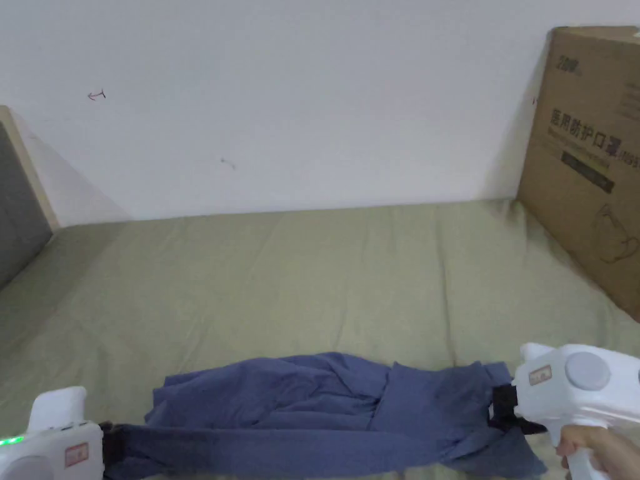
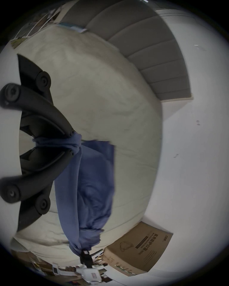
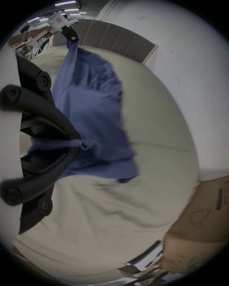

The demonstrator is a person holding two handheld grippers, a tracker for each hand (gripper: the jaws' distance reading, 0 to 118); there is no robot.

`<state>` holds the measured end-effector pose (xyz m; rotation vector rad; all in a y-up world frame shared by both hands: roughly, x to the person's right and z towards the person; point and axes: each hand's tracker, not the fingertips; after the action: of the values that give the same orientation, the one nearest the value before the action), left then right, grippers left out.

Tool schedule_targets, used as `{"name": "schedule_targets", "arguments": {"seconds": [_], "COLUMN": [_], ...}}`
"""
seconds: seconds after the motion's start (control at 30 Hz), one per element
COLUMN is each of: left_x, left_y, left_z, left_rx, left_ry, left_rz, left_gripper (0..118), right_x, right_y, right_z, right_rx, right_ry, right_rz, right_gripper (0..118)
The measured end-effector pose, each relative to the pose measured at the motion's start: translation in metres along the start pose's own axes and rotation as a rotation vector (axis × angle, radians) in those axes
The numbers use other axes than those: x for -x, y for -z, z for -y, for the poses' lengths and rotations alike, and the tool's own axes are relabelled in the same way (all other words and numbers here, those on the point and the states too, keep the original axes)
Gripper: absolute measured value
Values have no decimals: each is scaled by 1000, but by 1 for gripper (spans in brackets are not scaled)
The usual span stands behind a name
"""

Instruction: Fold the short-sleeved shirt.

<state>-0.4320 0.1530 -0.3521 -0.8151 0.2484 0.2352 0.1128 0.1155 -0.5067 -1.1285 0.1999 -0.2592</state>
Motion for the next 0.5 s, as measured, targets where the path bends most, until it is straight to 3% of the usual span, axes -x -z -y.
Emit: {"name": "schedule_targets", "arguments": {"seconds": [0.17, 0.5], "left_x": [36, 58], "left_y": [-17, -86], "left_z": [58, 144], "left_rx": [34, 90], "left_ry": [-86, -63], "left_rz": [67, 69], "left_gripper": [5, 5], "right_x": [-30, -53], "right_y": [-18, -64], "right_z": [62, 171], "right_rx": [-41, -48], "right_ry": [51, -73], "right_rz": [-84, -51], "right_gripper": [8, 8]}}
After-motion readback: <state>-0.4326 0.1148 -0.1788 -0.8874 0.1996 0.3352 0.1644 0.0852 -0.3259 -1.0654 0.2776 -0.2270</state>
